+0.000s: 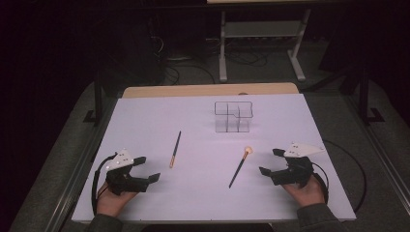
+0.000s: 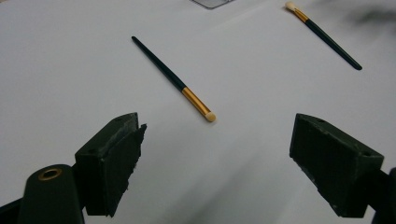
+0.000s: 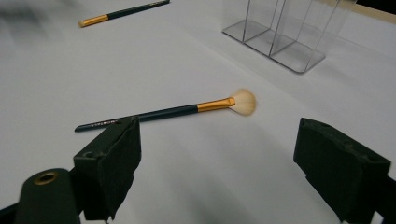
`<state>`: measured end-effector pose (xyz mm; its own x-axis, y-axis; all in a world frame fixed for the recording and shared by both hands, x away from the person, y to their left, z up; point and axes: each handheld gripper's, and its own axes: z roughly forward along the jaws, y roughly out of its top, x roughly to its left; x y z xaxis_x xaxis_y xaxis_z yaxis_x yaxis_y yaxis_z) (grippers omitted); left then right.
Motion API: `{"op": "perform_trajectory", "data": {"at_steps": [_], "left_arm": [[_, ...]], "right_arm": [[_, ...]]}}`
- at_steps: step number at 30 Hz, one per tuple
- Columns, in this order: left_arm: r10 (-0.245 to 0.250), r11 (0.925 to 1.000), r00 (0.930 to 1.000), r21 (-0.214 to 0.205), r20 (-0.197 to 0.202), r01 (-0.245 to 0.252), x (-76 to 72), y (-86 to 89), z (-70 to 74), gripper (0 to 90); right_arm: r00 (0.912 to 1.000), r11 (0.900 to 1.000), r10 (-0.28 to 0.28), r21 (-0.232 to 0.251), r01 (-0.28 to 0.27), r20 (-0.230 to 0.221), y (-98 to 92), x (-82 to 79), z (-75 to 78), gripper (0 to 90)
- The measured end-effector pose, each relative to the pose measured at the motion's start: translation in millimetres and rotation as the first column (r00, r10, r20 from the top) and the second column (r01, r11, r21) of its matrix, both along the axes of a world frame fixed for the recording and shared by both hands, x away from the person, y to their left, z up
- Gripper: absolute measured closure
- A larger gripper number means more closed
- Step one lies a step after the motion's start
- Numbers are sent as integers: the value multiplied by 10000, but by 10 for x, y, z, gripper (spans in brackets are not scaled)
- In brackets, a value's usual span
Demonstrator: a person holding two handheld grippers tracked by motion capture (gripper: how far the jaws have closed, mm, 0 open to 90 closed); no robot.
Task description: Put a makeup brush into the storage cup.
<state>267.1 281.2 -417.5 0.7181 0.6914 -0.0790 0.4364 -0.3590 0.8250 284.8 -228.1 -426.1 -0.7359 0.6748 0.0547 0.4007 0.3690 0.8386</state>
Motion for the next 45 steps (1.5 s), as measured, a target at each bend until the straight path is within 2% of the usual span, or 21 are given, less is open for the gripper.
{"op": "perform_trajectory", "data": {"at_steps": [22, 23, 27, 34, 45], "left_arm": [[158, 9999, 9999, -65, 23, -158, -10, 9, 61, 159], [109, 9999, 9999, -93, -96, -110, -5, 1, 79, 160], [31, 9999, 10000, -124, 11, -31, -10, -20, 130, 162], [46, 9999, 9998, -146, -178, -49, 24, -33, 178, 173], [-40, 10000, 10000, 10, -25, 40, 82, -60, 375, 185]], "right_arm": [[9999, 9999, -98, 23, 97, 67, -14, 4, -5, 141], [9999, 9999, -92, 42, 91, 79, -16, 4, -4, 141], [9999, 9999, -108, 20, 108, 46, -14, -8, 3, 141], [9999, 9999, -100, 72, 100, 96, -29, -3, 18, 141], [9999, 9999, -79, 88, 78, 137, -45, -8, 36, 141]]}}
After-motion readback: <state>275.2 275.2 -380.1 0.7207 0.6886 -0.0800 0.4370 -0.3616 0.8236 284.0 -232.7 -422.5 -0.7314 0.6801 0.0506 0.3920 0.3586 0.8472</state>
